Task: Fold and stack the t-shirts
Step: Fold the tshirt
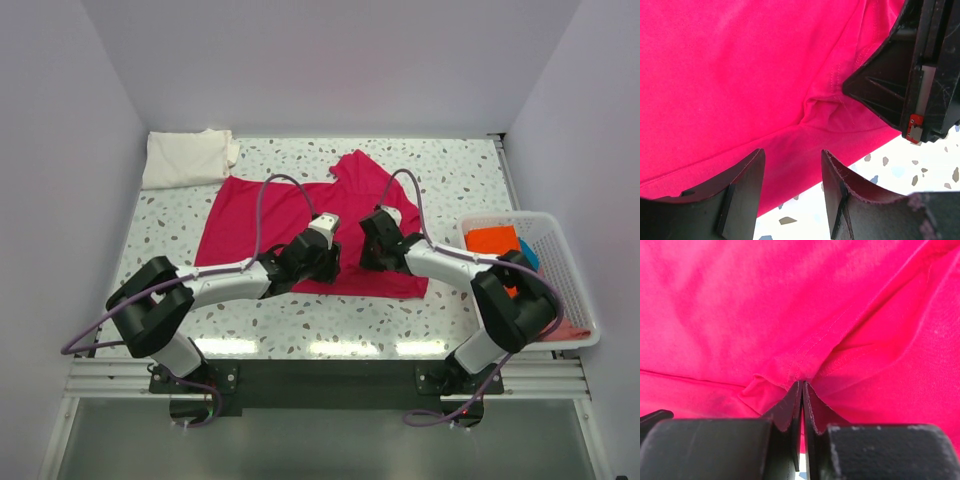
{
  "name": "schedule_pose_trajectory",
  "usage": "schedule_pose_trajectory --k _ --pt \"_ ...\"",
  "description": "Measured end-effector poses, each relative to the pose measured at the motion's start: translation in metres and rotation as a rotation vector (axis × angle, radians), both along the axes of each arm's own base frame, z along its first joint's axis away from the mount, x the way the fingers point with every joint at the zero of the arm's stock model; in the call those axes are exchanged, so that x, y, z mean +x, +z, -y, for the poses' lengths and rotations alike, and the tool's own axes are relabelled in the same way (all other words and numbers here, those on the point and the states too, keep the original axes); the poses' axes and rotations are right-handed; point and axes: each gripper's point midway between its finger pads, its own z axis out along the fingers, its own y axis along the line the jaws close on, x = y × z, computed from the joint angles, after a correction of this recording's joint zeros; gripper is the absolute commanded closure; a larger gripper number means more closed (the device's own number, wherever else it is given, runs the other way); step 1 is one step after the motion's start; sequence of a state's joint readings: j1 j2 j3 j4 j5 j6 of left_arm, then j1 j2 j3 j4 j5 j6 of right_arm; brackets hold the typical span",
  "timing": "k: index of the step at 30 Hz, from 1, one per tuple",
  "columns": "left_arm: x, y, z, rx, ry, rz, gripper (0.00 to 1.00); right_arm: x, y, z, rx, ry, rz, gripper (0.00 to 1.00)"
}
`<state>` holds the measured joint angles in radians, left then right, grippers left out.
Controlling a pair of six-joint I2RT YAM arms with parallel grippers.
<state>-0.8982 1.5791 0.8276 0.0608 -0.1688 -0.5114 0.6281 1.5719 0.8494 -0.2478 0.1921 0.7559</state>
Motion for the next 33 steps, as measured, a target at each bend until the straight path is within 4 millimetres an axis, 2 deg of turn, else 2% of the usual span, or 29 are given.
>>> schedule_pose_trajectory --k 15,23,27,30,31,33 --pt "0.001 -0.001 -0.007 0.030 0.013 0.006 0.47 0.034 0.005 -0.016 -0.046 0.039 0.037 0.99" --pt "0.002 0.000 -0.009 0.039 0.017 0.017 0.46 0.048 -0.005 -0.024 -0.082 0.078 0.031 0.97" --pt "0.002 0.000 -0.011 0.046 0.023 0.018 0.46 0.056 -0.006 -0.029 -0.095 0.098 0.039 0.90" --pt "0.004 0.001 -0.014 0.052 0.036 0.022 0.43 0.067 -0.002 -0.034 -0.103 0.110 0.059 0.74" --pt "0.004 0.002 -0.015 0.052 0.042 0.025 0.41 0.071 0.001 -0.036 -0.104 0.114 0.070 0.64" --pt "0.007 0.005 -0.019 0.050 0.063 0.026 0.39 0.079 0.009 -0.037 -0.111 0.115 0.090 0.52"
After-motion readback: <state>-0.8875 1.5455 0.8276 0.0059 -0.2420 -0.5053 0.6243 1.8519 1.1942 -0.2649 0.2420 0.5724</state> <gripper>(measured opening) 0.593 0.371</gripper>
